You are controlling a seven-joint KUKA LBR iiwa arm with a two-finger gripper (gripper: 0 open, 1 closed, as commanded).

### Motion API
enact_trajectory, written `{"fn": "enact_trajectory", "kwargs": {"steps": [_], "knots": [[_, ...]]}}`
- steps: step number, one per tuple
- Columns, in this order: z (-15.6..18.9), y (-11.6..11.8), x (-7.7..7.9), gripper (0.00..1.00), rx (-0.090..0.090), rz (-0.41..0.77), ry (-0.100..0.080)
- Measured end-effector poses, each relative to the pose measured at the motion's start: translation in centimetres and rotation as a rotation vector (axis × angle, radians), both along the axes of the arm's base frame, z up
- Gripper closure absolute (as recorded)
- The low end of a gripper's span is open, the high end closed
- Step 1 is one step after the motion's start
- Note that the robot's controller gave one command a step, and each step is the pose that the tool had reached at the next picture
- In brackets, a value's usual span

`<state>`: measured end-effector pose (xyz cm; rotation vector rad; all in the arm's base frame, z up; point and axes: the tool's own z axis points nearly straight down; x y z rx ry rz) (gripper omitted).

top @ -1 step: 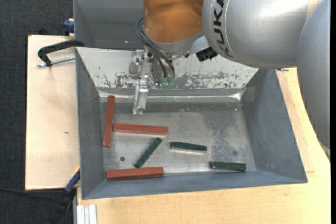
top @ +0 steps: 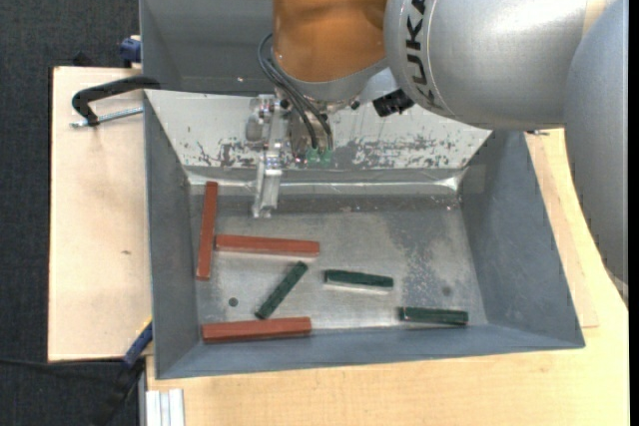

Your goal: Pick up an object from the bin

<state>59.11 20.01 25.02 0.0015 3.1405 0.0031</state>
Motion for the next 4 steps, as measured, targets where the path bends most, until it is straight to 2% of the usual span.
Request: {"fn": "enact_trajectory", "kwargs": {"steps": [1,2,3,4], "knots": [[-4.9,-1.5,-0.4,0.00,0.001,0.021,-0.006],[-11.9,-1.2,-3.1,0.00,0.000,-0.057,-0.002],[-17.6,-2.6,-5.9,0.00,0.000,-0.182,0.000],[-17.9,-0.7,-3.6,1.00,0.002,-0.099,-0.004]]}}
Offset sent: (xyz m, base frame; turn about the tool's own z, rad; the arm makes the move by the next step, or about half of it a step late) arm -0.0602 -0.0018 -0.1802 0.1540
